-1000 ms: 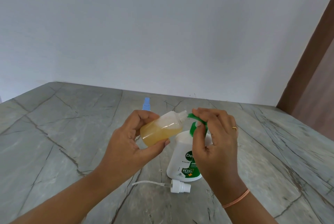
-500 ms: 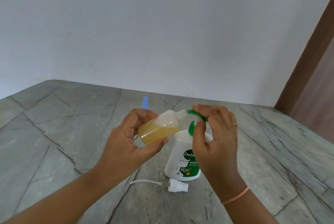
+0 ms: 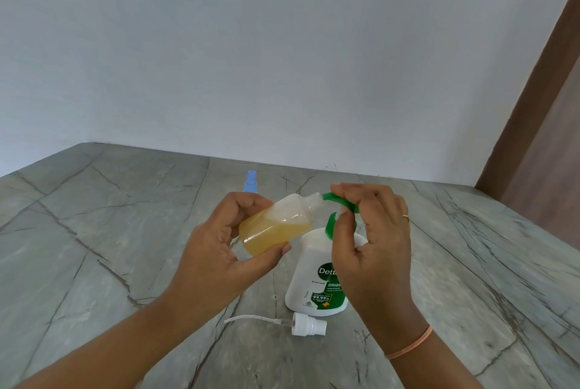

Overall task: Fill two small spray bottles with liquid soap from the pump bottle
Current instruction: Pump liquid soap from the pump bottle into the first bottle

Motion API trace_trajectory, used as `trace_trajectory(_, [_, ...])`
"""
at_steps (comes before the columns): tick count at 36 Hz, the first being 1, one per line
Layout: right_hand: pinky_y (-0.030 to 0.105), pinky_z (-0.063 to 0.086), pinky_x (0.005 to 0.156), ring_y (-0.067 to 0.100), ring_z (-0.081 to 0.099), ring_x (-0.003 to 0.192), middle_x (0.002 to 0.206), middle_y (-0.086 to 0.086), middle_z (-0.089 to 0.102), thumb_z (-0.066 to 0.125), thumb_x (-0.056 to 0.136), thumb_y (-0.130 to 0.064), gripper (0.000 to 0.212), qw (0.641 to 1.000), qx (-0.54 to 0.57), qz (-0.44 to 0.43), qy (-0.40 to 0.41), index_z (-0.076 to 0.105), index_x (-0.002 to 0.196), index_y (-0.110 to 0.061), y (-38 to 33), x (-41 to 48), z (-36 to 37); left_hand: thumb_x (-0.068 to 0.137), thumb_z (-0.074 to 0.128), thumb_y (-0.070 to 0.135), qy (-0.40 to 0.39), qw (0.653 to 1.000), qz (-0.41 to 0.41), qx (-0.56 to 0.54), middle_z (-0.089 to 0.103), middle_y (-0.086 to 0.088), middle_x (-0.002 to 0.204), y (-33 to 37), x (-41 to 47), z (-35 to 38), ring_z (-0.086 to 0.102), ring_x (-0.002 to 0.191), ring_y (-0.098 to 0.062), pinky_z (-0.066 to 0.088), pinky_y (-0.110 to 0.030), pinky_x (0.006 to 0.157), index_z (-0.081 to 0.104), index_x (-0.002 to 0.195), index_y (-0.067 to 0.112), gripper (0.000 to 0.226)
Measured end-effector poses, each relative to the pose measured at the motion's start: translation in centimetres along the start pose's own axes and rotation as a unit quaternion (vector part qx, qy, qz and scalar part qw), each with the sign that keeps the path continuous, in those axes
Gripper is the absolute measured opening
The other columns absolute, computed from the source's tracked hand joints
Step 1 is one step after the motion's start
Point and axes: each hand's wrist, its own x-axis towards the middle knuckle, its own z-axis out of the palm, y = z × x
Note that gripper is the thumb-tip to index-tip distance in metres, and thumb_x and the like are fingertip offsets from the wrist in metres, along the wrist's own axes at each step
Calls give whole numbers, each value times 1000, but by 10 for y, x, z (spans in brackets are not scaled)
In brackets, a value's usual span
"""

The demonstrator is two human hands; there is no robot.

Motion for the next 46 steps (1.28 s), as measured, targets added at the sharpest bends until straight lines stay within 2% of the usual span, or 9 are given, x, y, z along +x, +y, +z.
trace_trajectory(6, [42, 46, 73, 10, 47, 92, 100, -13, 51, 44, 83, -13, 28, 1000, 11, -3, 2, 55, 106, -26, 7, -6, 5, 62, 72, 42, 2, 1000, 1, 3, 63, 18, 99, 0, 0, 0, 63, 90, -8, 49, -11, 69, 52, 102, 41, 44])
trace_trajectory(20, [43, 48, 70, 8, 47, 89, 97, -15, 50, 43, 82, -13, 26, 1000, 12, 9, 7, 59, 100, -21, 2, -1, 2, 62, 72, 43, 0, 1000, -1, 5, 63, 17, 99, -1, -1, 1, 63, 90, -9, 51, -13, 69, 51, 101, 43, 44])
trace_trajectory(25, [44, 47, 72, 9, 48, 90, 99, -15, 50, 42, 83, -14, 27, 1000, 8, 2, 5, 53, 104, -27, 4, -1, 3, 63, 72, 42, 1, 1000, 5, 8, 63, 16, 98, 0, -2, 2, 63, 88, -9, 52, -15, 68, 51, 101, 42, 43])
trace_trajectory(28, [44, 46, 74, 10, 48, 92, 100, -14, 51, 43, 83, -12, 28, 1000, 23, -4, 12, 56, 104, -24, 5, -4, 2, 62, 72, 42, 5, 1000, 2, 6, 64, 16, 97, -1, -2, 2, 63, 86, -8, 50, -13, 66, 52, 99, 42, 42])
trace_trajectory(37, [40, 47, 74, 7, 47, 91, 98, -15, 51, 43, 82, -14, 27, 999, 30, 21, 3, 57, 103, -25, 2, -5, 4, 59, 74, 45, 5, 1000, -17, 1, 65, 15, 94, -3, -3, 3, 64, 84, -9, 49, -12, 65, 52, 94, 42, 41])
trace_trajectory(42, [37, 46, 75, 10, 49, 90, 97, -14, 52, 42, 83, -16, 27, 999, 28, 39, -10, 61, 102, -21, 0, -2, 0, 57, 73, 45, -1, 998, -54, -25, 62, 18, 96, -6, -6, 7, 63, 87, -9, 52, -21, 64, 48, 92, 44, 43])
trace_trajectory(46, [36, 46, 76, 13, 50, 91, 97, -13, 52, 42, 83, -16, 27, 999, 28, 38, -16, 59, 102, -22, 0, 0, -3, 57, 72, 44, -13, 996, -82, -39, 58, 18, 101, -11, -7, 9, 63, 91, -13, 52, -26, 64, 46, 98, 43, 49])
